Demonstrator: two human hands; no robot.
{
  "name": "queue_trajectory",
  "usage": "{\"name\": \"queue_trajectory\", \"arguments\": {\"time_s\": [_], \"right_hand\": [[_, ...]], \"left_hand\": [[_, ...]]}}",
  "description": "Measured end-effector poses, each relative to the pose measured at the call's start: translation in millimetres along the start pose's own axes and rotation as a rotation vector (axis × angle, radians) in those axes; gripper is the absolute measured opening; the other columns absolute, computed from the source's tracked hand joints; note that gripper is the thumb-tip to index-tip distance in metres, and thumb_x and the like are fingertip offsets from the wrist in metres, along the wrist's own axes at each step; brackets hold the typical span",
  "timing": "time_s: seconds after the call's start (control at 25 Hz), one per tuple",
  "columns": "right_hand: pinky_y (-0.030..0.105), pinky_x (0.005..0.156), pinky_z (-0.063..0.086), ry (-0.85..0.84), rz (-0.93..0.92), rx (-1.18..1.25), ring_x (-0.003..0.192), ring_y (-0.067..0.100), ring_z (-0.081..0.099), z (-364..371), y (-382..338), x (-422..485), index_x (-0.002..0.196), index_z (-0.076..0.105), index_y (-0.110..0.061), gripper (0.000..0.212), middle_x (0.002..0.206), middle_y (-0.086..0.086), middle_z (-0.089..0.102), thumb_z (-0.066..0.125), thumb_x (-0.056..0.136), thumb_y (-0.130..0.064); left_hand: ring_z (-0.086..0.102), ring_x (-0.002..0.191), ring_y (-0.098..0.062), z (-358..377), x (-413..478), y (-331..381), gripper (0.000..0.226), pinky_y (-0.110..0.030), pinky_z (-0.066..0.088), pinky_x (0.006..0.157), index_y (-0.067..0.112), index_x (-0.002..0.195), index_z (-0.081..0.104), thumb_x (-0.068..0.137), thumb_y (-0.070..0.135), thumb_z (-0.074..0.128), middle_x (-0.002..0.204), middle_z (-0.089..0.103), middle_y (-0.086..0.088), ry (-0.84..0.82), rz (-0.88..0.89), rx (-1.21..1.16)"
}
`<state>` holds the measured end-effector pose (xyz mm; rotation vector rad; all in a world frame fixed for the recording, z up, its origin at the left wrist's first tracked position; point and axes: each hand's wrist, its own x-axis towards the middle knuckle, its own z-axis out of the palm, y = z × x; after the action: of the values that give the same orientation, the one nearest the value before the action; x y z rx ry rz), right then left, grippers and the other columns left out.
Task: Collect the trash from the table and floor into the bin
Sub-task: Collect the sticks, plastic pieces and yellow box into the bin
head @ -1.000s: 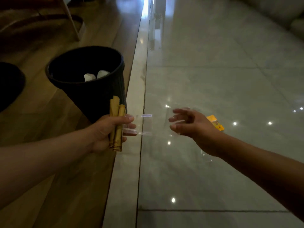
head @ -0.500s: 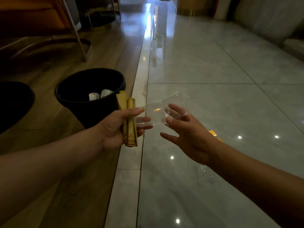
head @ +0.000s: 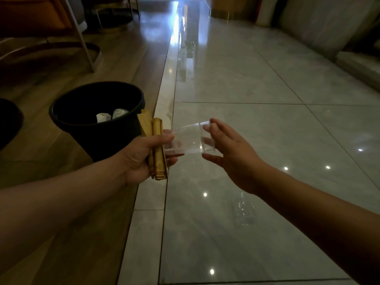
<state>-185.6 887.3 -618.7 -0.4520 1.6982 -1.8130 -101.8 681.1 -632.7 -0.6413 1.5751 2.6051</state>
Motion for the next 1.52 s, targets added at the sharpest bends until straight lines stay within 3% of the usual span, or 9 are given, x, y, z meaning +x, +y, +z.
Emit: {"name": "queue_trajectory", "arguments": {"time_s": [0.24, 0.4, 0.56, 0.72, 0.84, 0.92, 1.2, 1.36, 1.52], "right_hand": [[0.045, 0.099, 0.051, -0.089, 0.126, -0.003, 0.124, 0.015, 0.055, -9.2, 29.2, -0.1, 0.132, 0.055, -0.028, 0.049, 0.135, -0.008, 0.058, 0.059, 0.089, -0.051], [0.043, 0.093, 0.056, 0.233, 0.157, -0.354, 0.109, 0.020, 0.064, -71.3, 50.2, 1.7, 0.115, 0.064, -0.023, 0.032, 0.123, 0.004, 0.066, 0.067, 0.088, -0.039], [0.030, 0.074, 0.043, 0.385, 0.335, -1.071, 0.093, 0.023, 0.063, -118.8, 101.6, -6.7, 0.112, 0.063, -0.018, 0.044, 0.106, 0.005, 0.069, 0.070, 0.079, -0.047], [0.034, 0.068, 0.042, 0.273, 0.492, -1.228, 0.093, 0.024, 0.062, -130.3, 141.3, -12.3, 0.111, 0.051, -0.014, 0.093, 0.094, -0.001, 0.058, 0.059, 0.051, -0.086], [0.034, 0.072, 0.042, 0.113, 0.664, -1.194, 0.107, 0.027, 0.061, -127.6, 160.1, -15.1, 0.123, 0.044, -0.010, 0.112, 0.113, 0.006, 0.060, 0.064, 0.044, -0.087], [0.032, 0.074, 0.043, 0.059, 0.665, -1.198, 0.109, 0.028, 0.061, -127.1, 169.3, -17.2, 0.124, 0.045, -0.010, 0.094, 0.121, 0.009, 0.063, 0.074, 0.058, -0.070], [0.036, 0.073, 0.054, 0.105, 0.371, -0.628, 0.080, 0.015, 0.067, -124.1, 111.9, -25.3, 0.112, 0.054, -0.017, 0.058, 0.098, 0.008, 0.072, 0.087, 0.067, -0.034], [0.044, 0.085, 0.057, -0.006, 0.163, -0.441, 0.086, 0.025, 0.069, -100.0, 62.1, -25.8, 0.115, 0.067, -0.018, 0.045, 0.106, 0.013, 0.072, 0.084, 0.073, -0.021], [0.022, 0.082, 0.058, -0.085, 0.087, -0.519, 0.095, 0.009, 0.070, -68.1, 38.4, -26.5, 0.125, 0.065, -0.019, 0.053, 0.107, 0.004, 0.073, 0.081, 0.075, -0.025]], "left_hand": [[0.074, 0.091, -0.029, 3.0, 5.3, -20.2, 0.043, -0.032, 0.061, 0.061, 0.017, 0.105, 0.069, 0.064, 0.021, 0.079, 0.105, 0.075, -0.014, 0.026, 0.024, 0.145], [0.074, 0.092, -0.032, -3.7, 16.2, -32.2, 0.033, -0.035, 0.063, 0.062, 0.016, 0.100, 0.073, 0.068, 0.019, 0.078, 0.103, 0.076, -0.017, 0.021, -0.060, 0.158], [0.074, 0.090, -0.033, -3.8, 27.4, -50.0, 0.035, -0.036, 0.063, 0.062, 0.014, 0.099, 0.074, 0.066, 0.023, 0.081, 0.103, 0.075, -0.018, 0.068, -0.116, 0.199], [0.074, 0.091, -0.033, -1.2, 36.3, -61.2, 0.040, -0.035, 0.062, 0.060, 0.014, 0.103, 0.073, 0.065, 0.024, 0.082, 0.107, 0.073, -0.018, 0.072, -0.148, 0.198], [0.075, 0.090, -0.032, 2.0, 40.3, -66.0, 0.045, -0.034, 0.061, 0.058, 0.014, 0.106, 0.071, 0.064, 0.024, 0.082, 0.104, 0.074, -0.018, 0.048, -0.158, 0.203], [0.075, 0.090, -0.031, 2.8, 40.9, -68.5, 0.046, -0.033, 0.061, 0.058, 0.014, 0.107, 0.071, 0.063, 0.024, 0.081, 0.100, 0.076, -0.016, 0.034, -0.161, 0.212], [0.075, 0.086, -0.030, -9.4, 33.9, -63.0, 0.048, -0.031, 0.060, 0.055, 0.011, 0.108, 0.068, 0.064, 0.025, 0.081, 0.092, 0.078, -0.012, 0.036, -0.145, 0.275], [0.075, 0.088, -0.030, -10.9, 25.2, -51.9, 0.052, -0.033, 0.060, 0.058, 0.010, 0.107, 0.069, 0.059, 0.026, 0.084, 0.099, 0.076, -0.016, 0.018, -0.150, 0.273], [0.074, 0.090, -0.031, -4.5, 17.1, -40.7, 0.047, -0.033, 0.060, 0.061, 0.013, 0.101, 0.073, 0.058, 0.027, 0.086, 0.099, 0.077, -0.015, -0.034, -0.127, 0.278]]}}
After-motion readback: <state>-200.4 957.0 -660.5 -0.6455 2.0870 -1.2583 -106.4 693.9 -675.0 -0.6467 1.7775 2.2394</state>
